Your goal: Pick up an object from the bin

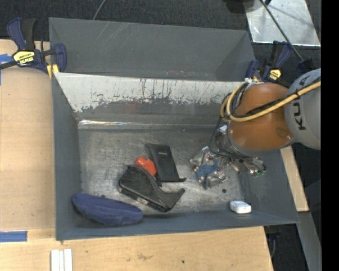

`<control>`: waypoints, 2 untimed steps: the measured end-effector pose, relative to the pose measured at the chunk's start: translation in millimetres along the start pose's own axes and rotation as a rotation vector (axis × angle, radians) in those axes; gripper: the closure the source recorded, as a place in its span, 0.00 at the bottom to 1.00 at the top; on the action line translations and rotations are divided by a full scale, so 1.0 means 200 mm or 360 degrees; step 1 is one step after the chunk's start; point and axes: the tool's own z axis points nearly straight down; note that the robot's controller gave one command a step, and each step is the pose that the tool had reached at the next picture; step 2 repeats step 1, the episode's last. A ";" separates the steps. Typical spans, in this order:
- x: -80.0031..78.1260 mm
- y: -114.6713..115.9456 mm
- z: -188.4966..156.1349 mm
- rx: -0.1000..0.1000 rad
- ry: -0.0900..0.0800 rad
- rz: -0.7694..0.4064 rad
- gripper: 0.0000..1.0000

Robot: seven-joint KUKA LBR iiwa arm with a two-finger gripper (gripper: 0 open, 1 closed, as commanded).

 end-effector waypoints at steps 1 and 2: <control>-0.05 0.04 -0.67 -0.0007 0.0018 0.0010 1.00; -0.05 0.04 -0.67 -0.0007 0.0018 0.0010 1.00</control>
Offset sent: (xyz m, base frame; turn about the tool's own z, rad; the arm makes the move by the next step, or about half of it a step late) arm -0.0006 0.0117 0.1290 0.0070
